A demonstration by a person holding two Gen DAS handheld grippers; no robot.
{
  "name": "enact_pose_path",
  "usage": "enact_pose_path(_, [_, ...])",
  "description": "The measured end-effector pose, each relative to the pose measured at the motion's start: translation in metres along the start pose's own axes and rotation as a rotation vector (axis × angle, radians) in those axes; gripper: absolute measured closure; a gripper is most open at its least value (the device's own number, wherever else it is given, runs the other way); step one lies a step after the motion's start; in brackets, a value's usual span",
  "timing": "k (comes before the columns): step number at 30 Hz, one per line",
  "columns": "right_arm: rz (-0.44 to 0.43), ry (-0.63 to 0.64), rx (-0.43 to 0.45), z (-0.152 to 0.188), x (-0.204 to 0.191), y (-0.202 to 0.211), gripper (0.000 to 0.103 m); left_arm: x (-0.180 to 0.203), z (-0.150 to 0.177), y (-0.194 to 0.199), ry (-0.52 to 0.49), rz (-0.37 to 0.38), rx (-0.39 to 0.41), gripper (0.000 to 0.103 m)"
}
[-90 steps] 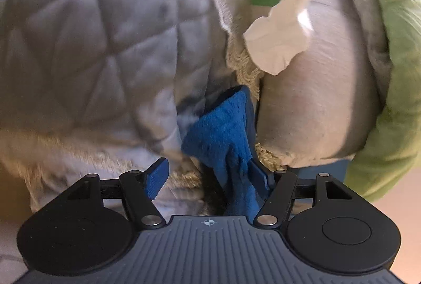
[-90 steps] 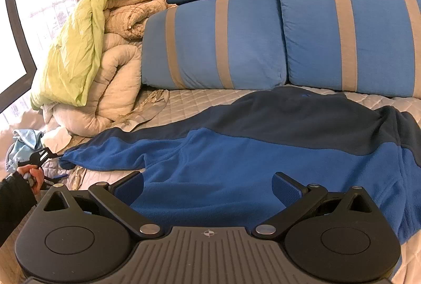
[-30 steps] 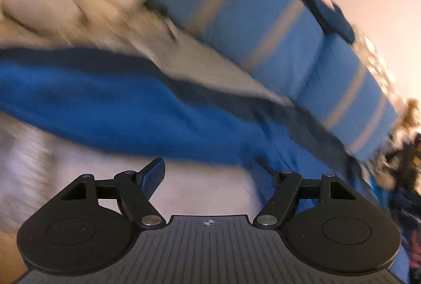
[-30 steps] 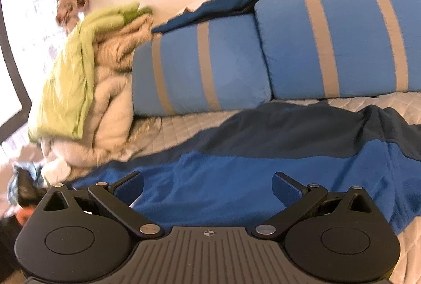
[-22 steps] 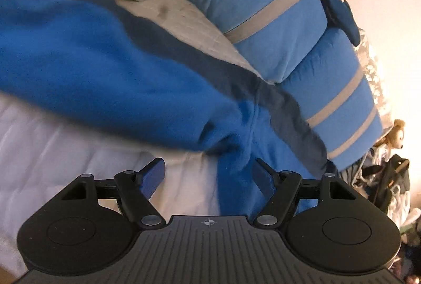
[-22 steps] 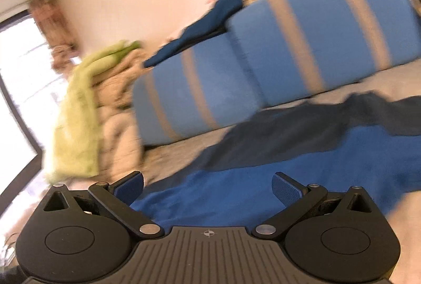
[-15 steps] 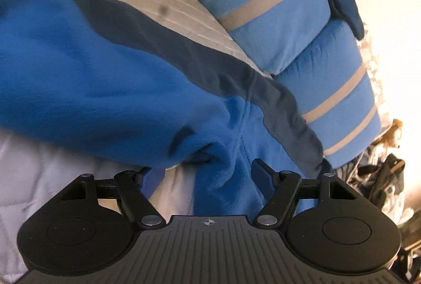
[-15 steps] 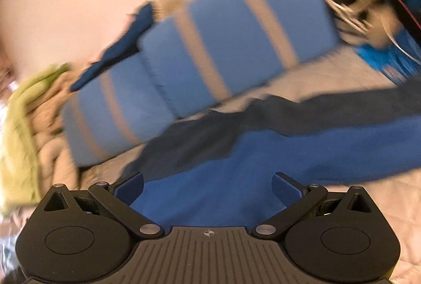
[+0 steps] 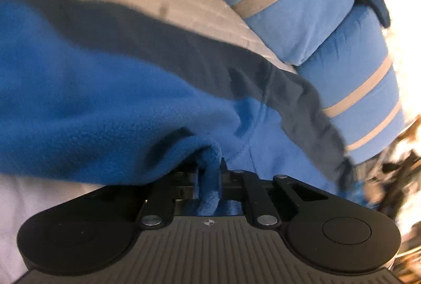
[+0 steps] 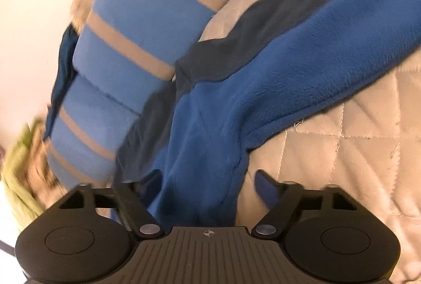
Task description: Fold clothes
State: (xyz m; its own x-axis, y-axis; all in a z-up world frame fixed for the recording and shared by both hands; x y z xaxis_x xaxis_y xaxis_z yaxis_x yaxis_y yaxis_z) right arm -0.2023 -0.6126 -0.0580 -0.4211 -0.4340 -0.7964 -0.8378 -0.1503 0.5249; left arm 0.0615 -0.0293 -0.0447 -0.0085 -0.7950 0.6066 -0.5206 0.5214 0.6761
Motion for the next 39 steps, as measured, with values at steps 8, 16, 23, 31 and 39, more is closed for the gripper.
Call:
enact_pose_path(8, [0.033,-0.145,0.002,-0.017,0.026,-0.006,0.088,0.007,-0.011,0.0,-0.105,-0.131,0.012,0.094])
enact_pose_path(16, [0.189,-0.037,0.058,-0.055,0.022,0.021,0.088,0.008,-0.007,0.008,-0.105,-0.078,0.059,0.091])
enact_pose_path(23, [0.205,0.153,0.092,-0.049,-0.001,0.054,0.03,0.015,-0.001,0.034,-0.193,-0.026,0.09,0.067])
enact_pose_path(31, [0.194,0.367,0.091,-0.052,-0.055,0.064,0.004,0.045,-0.013,0.07,-0.285,0.038,0.123,0.044])
enact_pose_path(39, [0.219,0.55,0.066,-0.095,-0.128,0.036,0.0,0.112,-0.065,0.086,-0.493,0.021,0.177,0.027])
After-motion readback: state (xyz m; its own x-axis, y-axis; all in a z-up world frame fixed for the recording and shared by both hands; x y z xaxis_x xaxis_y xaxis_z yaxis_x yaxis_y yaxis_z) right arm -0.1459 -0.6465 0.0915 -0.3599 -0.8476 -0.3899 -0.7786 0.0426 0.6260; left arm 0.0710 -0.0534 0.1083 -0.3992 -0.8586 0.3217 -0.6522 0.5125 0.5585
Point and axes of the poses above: each gripper's, at about its wrist camera, not at the fingertips, and y roughly against the way its jaws point, x to its right, z to its underside, the point moved 6 cm from there along -y, roughly the way its jaws point, and after that the axes turned 4 degrees about z, right-handed, at the moved point
